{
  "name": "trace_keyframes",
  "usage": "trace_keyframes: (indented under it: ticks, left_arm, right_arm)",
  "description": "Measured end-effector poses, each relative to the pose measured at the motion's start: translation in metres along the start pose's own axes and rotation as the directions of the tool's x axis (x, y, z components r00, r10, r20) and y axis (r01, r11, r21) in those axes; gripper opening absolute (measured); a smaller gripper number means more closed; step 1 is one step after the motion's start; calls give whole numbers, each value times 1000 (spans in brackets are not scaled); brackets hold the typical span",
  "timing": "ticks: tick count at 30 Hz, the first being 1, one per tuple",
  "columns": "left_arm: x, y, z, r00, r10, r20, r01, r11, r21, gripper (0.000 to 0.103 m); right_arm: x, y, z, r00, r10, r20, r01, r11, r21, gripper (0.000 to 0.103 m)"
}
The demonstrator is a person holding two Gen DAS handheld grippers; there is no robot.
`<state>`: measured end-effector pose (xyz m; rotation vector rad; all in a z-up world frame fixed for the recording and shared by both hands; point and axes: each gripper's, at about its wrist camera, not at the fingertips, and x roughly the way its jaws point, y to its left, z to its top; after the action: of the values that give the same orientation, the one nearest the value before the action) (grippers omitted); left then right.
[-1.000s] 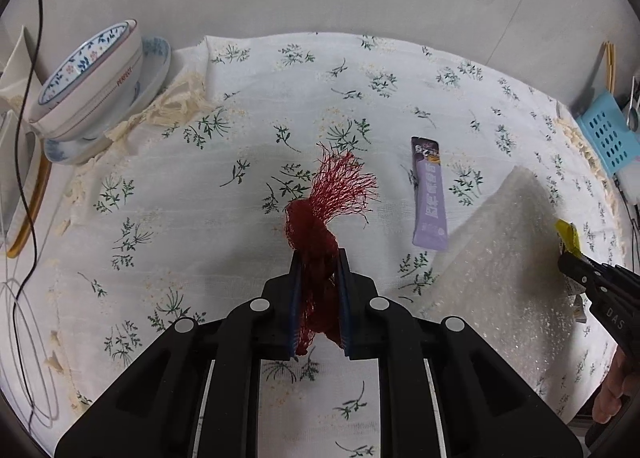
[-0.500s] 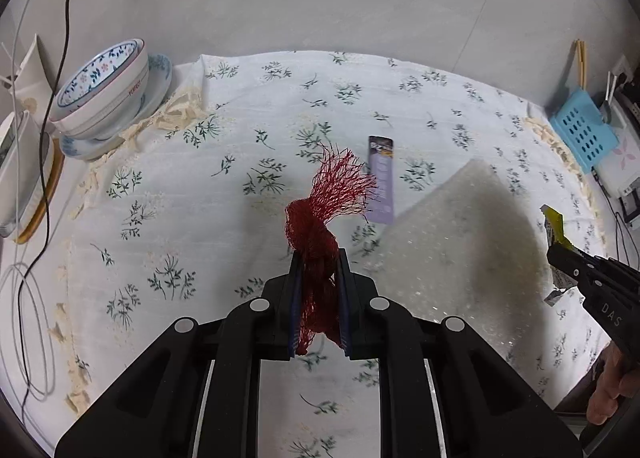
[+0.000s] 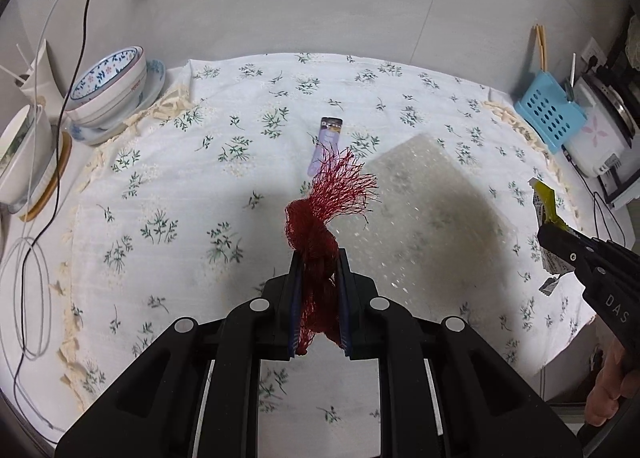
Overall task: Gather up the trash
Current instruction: 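Carry the mesh bag with left tool while right tool carries the wrapper to the bin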
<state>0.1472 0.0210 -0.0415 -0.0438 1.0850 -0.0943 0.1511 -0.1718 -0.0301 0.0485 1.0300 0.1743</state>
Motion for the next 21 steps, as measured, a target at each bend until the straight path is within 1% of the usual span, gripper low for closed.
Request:
trace_keyframes:
  ticks: [10,21]
  left_arm:
    - [-28,-17,-30,1000,-1,1,1,1000,-10,14]
    - [-52,-38,-72,1000,-22,-7,22,1000,-9,14]
  right_arm:
    - [-37,-9,-32,1000,23,11,-24,1000,18,11]
    - [-73,-23,-72,999,37,10,-38,999,26,11]
